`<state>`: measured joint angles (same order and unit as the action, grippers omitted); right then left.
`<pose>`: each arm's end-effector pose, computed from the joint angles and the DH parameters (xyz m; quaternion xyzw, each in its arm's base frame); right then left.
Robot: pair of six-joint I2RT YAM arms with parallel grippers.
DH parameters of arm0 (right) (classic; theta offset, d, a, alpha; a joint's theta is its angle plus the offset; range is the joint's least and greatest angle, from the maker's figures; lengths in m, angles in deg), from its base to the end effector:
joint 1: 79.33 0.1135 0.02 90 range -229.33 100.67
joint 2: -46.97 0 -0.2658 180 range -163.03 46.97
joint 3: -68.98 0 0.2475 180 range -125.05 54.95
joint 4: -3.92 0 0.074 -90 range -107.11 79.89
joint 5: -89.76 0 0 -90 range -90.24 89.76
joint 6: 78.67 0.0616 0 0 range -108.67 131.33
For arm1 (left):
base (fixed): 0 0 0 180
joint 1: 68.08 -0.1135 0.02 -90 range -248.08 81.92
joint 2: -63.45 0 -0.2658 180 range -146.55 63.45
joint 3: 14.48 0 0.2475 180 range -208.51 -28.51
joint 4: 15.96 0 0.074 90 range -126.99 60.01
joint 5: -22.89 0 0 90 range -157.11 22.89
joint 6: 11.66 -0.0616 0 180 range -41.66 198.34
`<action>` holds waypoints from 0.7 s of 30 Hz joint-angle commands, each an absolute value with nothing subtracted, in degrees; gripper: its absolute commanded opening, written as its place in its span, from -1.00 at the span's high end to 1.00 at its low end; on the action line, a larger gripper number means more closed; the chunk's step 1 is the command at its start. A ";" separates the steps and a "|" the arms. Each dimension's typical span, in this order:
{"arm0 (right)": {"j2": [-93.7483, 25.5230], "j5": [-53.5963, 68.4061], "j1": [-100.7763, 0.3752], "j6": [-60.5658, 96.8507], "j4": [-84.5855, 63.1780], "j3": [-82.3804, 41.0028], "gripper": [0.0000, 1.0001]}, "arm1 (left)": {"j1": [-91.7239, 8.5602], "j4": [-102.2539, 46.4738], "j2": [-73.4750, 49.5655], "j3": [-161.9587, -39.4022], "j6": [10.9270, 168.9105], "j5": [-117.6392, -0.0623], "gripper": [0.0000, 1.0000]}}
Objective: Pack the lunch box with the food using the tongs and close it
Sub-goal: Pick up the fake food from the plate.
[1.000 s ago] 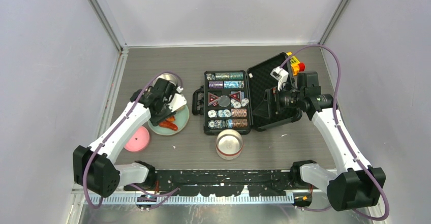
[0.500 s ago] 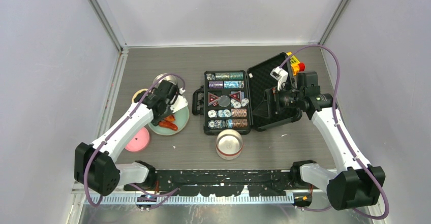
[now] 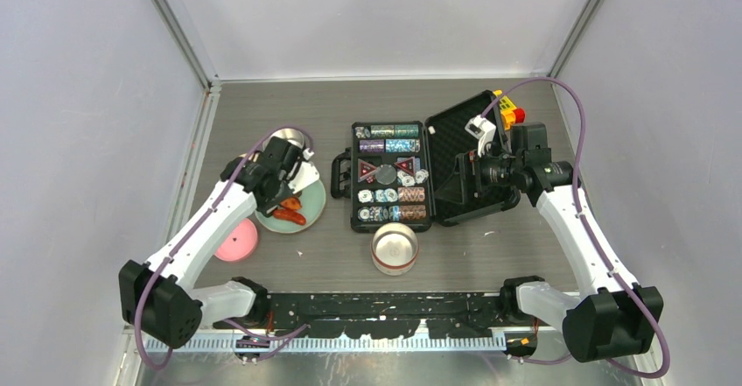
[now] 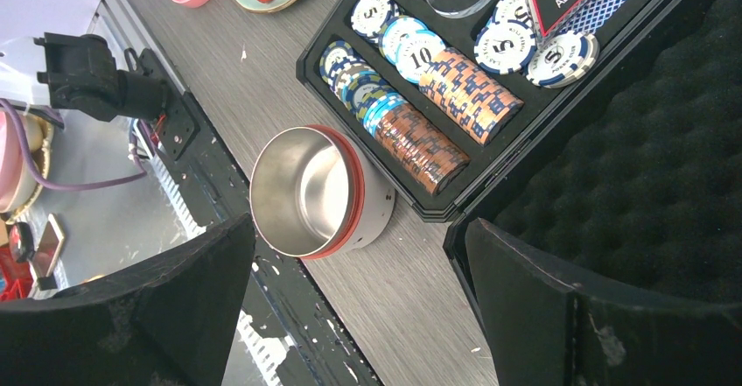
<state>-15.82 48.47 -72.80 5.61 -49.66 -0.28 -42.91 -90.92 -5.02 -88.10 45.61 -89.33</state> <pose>0.2157 0.0713 0.2938 -0.2404 0.8270 0.3862 0.3304 0.2037 -0.0700 0.2600 0.4381 0.8617 0.2006 0.1591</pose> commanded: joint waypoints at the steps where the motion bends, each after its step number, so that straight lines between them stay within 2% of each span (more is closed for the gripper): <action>1: -15.96 49.33 -72.76 4.82 -49.38 -0.93 -0.89 | -42.70 -93.53 -2.87 -91.65 47.76 -88.43 1.00; 21: -16.05 49.74 -72.74 4.60 -49.63 -1.17 -0.89 | -42.70 -98.36 -2.04 -96.58 50.63 -83.69 1.00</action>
